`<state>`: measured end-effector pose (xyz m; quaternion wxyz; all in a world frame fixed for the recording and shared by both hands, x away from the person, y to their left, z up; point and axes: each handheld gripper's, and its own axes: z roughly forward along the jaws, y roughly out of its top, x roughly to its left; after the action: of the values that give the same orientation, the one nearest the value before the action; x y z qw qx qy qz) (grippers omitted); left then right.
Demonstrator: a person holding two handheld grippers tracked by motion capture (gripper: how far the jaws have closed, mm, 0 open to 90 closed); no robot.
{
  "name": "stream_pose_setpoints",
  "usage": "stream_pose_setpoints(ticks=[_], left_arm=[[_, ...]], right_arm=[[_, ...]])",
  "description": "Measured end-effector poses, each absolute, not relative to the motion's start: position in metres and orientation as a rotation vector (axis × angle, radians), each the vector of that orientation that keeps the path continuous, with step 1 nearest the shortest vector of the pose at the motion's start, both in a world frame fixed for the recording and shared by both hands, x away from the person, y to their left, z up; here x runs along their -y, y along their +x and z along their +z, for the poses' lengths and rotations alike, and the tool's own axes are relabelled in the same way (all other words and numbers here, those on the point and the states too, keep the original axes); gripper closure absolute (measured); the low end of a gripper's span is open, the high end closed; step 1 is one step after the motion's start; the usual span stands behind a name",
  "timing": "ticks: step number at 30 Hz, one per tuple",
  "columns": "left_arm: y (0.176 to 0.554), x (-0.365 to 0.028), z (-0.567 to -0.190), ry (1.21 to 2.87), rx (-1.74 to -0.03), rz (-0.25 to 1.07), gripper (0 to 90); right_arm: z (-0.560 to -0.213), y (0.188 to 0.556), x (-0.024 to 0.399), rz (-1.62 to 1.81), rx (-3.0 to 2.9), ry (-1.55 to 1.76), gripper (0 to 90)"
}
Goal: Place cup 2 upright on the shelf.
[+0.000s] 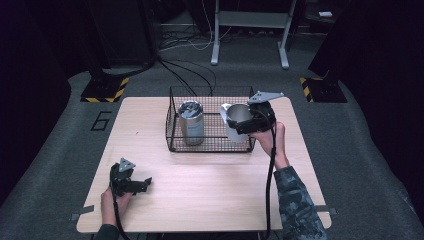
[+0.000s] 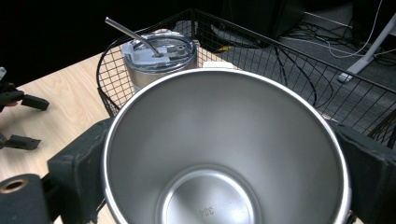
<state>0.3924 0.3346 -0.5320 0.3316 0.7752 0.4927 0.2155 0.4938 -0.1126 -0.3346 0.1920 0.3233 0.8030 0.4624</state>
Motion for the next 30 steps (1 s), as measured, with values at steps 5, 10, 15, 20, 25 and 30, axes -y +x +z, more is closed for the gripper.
stream_pose_setpoints(ticks=[5, 10, 15, 20, 25, 30], left_arm=[[0.392, -0.335, -0.532, 2.026, -1.288, 0.563, 0.3], [0.392, -0.335, -0.532, 2.025, -1.288, 0.563, 0.3], [0.392, -0.335, -0.532, 2.026, -1.288, 0.563, 0.3], [0.392, -0.335, -0.532, 2.026, -1.287, 0.563, 0.3], [0.392, -0.335, -0.532, 2.026, -1.287, 0.562, 0.4], [0.392, -0.335, -0.532, 2.026, -1.287, 0.563, 0.4]], right_arm=[[-0.333, 0.501, 0.111, 1.305, -2.244, 0.917, 5.7], [-0.335, 0.511, 0.106, 1.291, -2.255, 0.937, 5.7], [-0.337, 0.52, 0.101, 1.273, -2.256, 0.943, 5.7], [-0.341, 0.527, 0.097, 1.254, -2.254, 0.951, 5.7], [-0.347, 0.537, 0.093, 1.247, -2.249, 0.976, 5.7], [-0.354, 0.544, 0.091, 1.237, -2.254, 0.994, 5.7]])
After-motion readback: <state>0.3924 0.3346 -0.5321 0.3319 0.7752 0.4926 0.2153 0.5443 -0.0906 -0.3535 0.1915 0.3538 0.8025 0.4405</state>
